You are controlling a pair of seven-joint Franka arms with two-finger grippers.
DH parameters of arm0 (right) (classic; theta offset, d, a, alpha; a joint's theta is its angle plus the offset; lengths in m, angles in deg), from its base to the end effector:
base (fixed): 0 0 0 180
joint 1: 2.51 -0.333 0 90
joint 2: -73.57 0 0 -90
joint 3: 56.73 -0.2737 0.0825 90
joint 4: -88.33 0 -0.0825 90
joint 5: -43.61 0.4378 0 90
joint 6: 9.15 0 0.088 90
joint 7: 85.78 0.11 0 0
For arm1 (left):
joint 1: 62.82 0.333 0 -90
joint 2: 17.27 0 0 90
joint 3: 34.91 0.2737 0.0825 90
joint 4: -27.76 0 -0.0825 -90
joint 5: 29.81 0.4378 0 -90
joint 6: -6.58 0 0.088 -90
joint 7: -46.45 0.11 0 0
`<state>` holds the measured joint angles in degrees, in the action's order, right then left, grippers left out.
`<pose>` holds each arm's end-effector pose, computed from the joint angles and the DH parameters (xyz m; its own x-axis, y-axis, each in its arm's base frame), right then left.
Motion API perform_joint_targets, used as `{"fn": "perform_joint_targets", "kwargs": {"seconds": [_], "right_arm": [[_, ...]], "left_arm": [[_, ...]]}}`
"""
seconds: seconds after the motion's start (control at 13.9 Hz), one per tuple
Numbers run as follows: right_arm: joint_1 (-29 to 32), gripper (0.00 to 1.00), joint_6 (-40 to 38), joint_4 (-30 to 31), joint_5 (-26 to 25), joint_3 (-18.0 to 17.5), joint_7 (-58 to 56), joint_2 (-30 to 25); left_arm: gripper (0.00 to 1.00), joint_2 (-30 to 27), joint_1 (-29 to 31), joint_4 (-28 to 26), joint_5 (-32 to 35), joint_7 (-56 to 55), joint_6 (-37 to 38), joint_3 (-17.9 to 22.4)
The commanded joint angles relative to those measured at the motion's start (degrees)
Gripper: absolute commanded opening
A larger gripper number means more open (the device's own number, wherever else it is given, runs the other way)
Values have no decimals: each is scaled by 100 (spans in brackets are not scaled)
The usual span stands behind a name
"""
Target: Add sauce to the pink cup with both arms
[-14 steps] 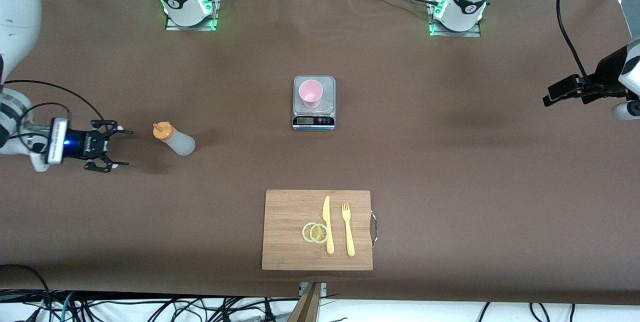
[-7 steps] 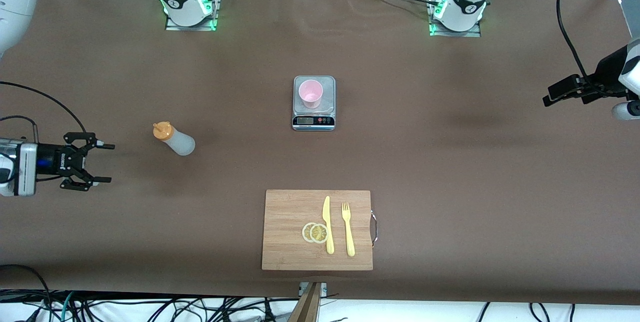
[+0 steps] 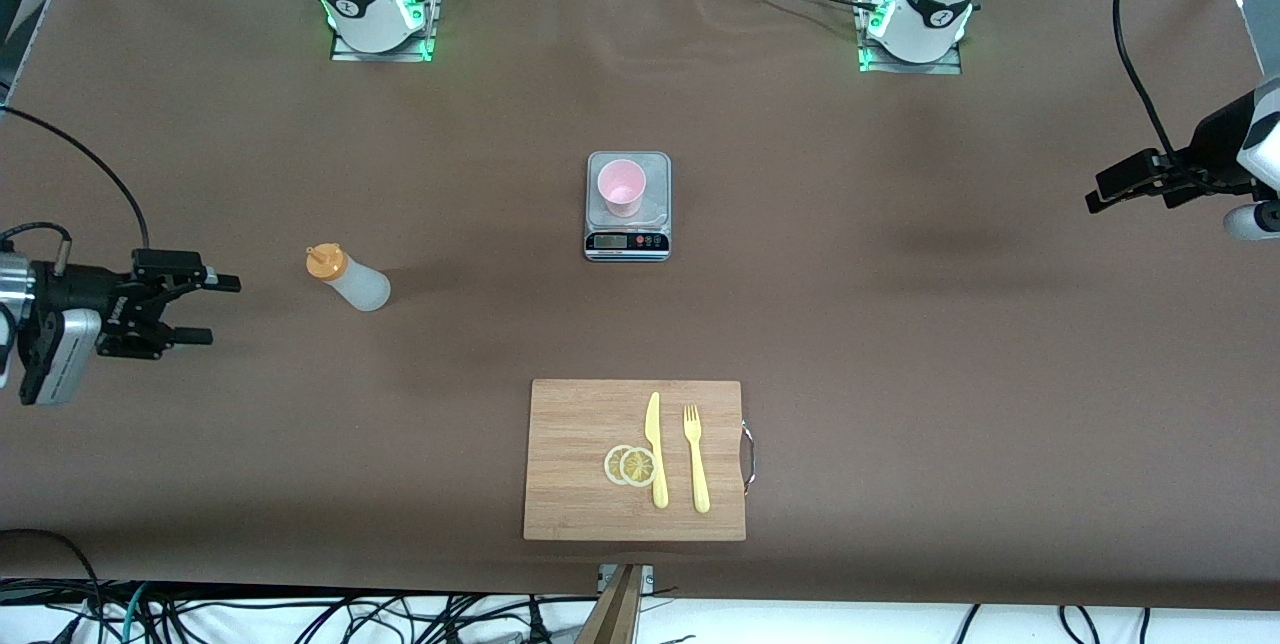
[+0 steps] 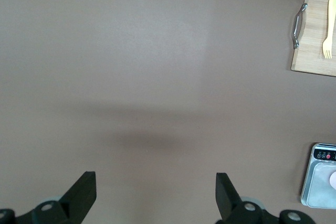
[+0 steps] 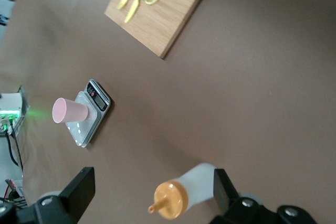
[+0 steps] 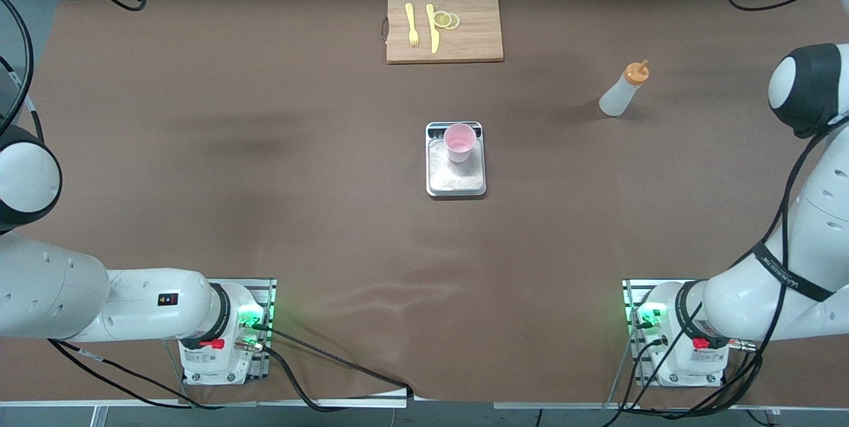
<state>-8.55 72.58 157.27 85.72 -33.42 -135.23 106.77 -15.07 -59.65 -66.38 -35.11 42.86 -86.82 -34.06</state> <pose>0.7152 -0.0720 0.4097 0.8516 0.4926 0.1790 0.5044 -0.6775 -0.5353 0.6186 0.0337 0.5231 0.9889 0.1375 -0.0571 0.1422 -0.9859 0.0878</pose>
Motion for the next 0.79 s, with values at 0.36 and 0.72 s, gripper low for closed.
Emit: {"fn": "perform_joint_targets", "kwargs": {"seconds": [0.36, 0.72], "right_arm": [[-134, 100, 887, 1445, -3707, -1397, 2168, -1806], [-46, 100, 975, 1560, -3955, -1408, 2159, -2123]], "left_arm": [[100, 35, 26, 98, 46, 60, 68, 20], [100, 35, 26, 98, 82, 60, 68, 12]]}}
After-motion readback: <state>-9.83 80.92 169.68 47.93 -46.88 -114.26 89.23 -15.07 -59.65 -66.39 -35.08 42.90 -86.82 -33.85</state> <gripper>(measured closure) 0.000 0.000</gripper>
